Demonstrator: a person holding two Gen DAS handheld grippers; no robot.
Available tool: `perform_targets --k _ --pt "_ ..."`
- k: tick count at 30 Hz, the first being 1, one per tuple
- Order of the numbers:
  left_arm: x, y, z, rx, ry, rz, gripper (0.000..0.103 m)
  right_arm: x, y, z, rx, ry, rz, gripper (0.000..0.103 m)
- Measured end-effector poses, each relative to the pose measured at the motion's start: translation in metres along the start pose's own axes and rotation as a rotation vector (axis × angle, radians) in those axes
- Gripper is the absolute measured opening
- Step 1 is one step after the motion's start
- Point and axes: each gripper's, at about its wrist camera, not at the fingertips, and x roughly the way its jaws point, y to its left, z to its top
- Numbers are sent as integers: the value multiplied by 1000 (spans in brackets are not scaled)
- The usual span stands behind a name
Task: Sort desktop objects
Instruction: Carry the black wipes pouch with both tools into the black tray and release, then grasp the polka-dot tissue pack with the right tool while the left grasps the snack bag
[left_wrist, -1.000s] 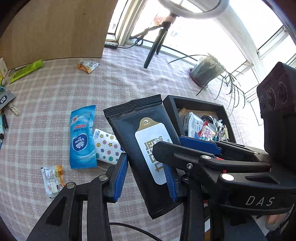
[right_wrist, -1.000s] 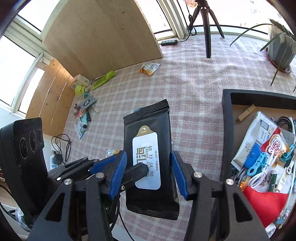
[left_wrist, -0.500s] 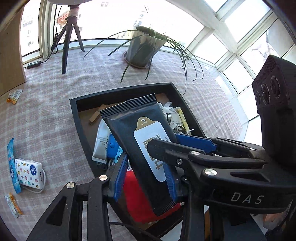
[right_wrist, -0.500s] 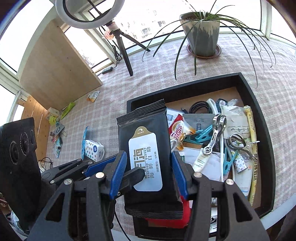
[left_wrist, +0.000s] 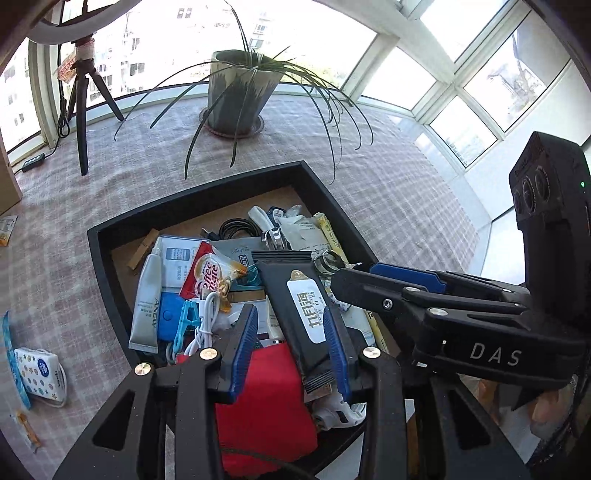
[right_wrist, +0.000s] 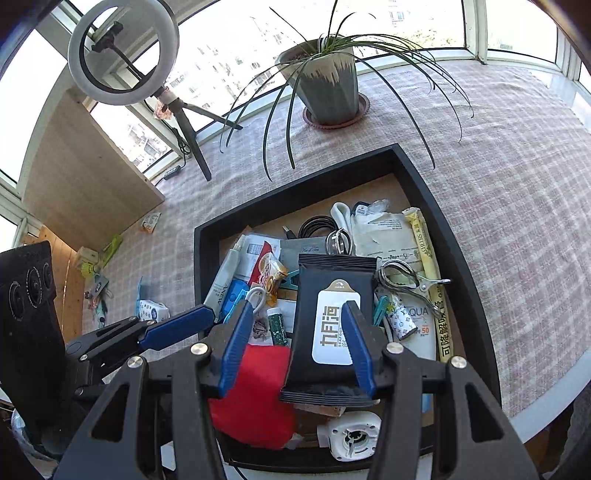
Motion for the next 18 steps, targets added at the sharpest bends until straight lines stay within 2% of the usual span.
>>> perform_targets --k 11,18 --pt "-28 77 -16 -143 -32 149 34 28 54 3 -137 35 35 52" --pt "-53 142 -54 -248 -29 272 34 50 104 -7 -246 69 78 55"
